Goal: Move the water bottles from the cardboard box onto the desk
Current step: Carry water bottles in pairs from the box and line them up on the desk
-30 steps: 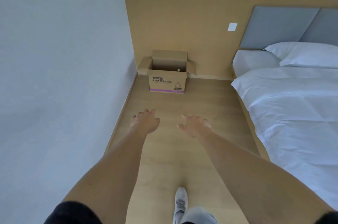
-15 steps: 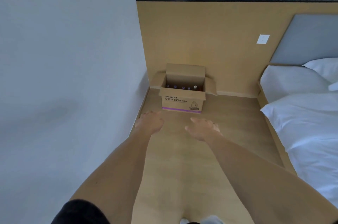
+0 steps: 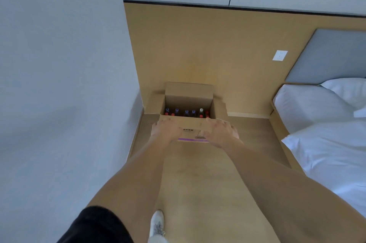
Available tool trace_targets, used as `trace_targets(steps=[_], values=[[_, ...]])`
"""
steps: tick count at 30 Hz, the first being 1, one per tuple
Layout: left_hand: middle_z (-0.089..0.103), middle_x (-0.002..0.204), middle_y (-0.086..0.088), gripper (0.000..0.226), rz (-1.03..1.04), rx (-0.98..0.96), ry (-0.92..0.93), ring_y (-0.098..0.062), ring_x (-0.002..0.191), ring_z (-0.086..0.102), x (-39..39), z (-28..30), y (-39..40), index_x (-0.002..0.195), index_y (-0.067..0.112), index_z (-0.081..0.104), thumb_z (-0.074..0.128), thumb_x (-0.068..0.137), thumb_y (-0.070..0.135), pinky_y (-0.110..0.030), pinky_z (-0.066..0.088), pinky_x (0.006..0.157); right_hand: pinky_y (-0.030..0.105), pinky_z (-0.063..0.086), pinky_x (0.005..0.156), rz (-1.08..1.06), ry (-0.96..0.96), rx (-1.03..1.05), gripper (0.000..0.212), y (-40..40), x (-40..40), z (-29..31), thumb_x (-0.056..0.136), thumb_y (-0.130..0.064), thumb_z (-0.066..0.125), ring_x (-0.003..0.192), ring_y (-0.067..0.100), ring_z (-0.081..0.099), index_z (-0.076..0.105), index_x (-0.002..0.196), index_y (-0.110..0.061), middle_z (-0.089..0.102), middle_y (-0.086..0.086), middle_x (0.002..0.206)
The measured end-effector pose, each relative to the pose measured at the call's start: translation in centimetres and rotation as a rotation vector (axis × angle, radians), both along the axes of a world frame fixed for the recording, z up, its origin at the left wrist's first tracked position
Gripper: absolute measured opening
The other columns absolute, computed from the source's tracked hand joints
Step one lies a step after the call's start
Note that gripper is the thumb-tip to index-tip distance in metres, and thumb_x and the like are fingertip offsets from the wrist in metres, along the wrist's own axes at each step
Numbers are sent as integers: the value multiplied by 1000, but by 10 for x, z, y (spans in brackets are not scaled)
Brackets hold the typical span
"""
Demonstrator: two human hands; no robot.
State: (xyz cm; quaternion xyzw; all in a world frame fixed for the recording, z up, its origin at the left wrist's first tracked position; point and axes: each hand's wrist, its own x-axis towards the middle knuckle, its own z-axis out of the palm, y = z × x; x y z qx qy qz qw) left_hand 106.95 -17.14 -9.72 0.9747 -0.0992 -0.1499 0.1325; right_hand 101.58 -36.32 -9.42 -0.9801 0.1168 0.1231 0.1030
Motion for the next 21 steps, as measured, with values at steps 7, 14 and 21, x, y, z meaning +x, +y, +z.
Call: trace_targets(steps=[7,14,21], values=[[45,148,-6,50,-123,24,12,-32,133,43,149,5,3,151,30,37,35,102,37,-46,37,107,45,31,110,-119,41,1,63,8,119,10,94,-53,38,136,30,42,28,153,-35,48,6,147],[46,148,-5,51,-188,15,75,-32,131,46,243,-11,-17,151,31,37,37,101,37,-45,38,106,44,33,105,-188,65,25,57,-7,198,-3,94,-51,40,132,31,45,35,148,-34,49,6,145],[42,152,-7,54,-217,54,92,-33,134,45,345,-37,-57,155,30,32,37,101,38,-45,39,107,46,36,103,-161,32,49,56,-52,301,-32,101,-52,39,132,33,46,31,152,-30,48,9,146]])
